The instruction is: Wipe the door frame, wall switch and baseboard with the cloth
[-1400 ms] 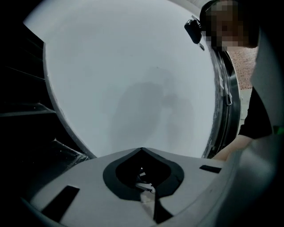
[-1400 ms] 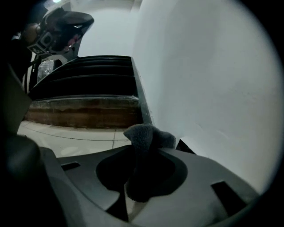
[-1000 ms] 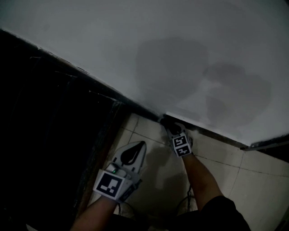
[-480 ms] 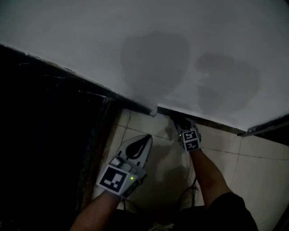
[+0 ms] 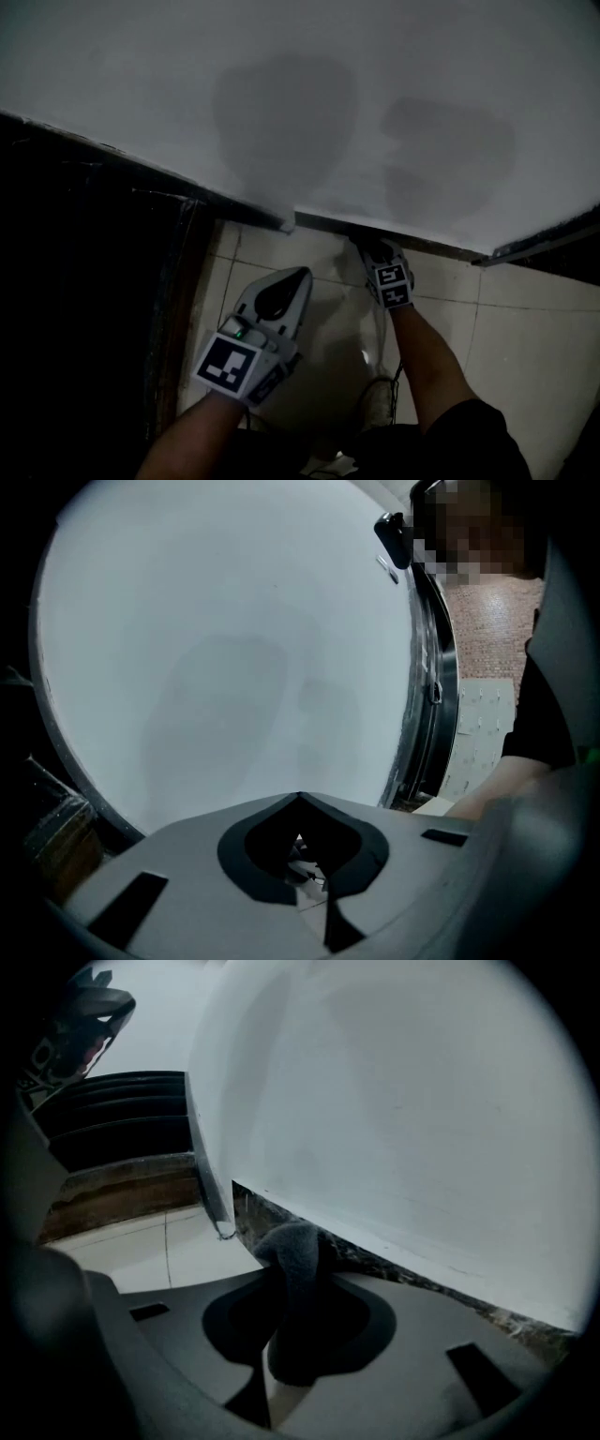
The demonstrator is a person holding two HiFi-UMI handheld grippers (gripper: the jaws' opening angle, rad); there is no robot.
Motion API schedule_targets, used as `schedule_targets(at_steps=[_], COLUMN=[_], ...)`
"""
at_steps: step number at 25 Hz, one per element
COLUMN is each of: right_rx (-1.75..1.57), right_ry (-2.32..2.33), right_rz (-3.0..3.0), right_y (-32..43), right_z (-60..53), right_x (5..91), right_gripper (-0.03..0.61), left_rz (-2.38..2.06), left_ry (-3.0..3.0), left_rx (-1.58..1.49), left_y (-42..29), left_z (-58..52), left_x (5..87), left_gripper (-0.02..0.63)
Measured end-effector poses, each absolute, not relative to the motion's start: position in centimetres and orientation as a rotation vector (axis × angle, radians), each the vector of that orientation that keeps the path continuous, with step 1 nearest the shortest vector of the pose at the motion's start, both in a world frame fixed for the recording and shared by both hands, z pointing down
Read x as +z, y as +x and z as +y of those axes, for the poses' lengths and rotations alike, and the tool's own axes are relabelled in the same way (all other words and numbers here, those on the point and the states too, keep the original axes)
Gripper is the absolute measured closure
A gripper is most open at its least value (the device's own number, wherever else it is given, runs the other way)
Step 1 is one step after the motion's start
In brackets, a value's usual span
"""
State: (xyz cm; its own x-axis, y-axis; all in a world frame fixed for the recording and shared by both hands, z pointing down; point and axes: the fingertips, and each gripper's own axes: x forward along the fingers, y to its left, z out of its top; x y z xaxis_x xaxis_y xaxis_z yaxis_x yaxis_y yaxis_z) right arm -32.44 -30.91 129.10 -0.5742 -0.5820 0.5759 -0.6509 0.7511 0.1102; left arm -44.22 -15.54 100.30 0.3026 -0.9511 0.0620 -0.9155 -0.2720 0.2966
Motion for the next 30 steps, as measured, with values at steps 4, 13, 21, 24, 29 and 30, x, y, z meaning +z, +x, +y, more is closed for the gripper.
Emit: schedule_targets(at_steps=[4,13,21,24,29,30], right_rx=[0.147,0.197,0.202,0.21,0.215,0.219], right_ry=[0.932,1.014,1.048,1.064,1.089,1.097], right_rz=[-2.307,-2.295,-2.309,-2.296,-2.292,-2.289], right_y=[-30.0,-25.2,-22.0,-20.1,-17.8,-17.4], right_z=[-31.7,-32.6,-33.0,-33.2,-33.6,-33.7], right_x=[129.0,129.1,129.6,129.9,129.6,129.6], right_gripper=[0.494,0.494,0.492,0.492,0.492,0.492], left_rz=[-1.692,-1.558,-1.528,-1.515,-1.528,-1.537], left_ry=[2.292,2.451,2.436,2.478,2.472,2.471], left_rx=[-0.214,-0.073,-0.116,-0.054,0.036,0.045], left_y=[-43.2,-38.5,-37.2,-35.8,-35.2,-35.2], left_z=[-15.7,-15.3,-16.2,-16.1,-16.6,-16.9], left_x=[100.1,100.3,99.6,100.1,101.4,101.5], left_gripper=[0.612,0.612,0.612,0.612,0.612,0.612])
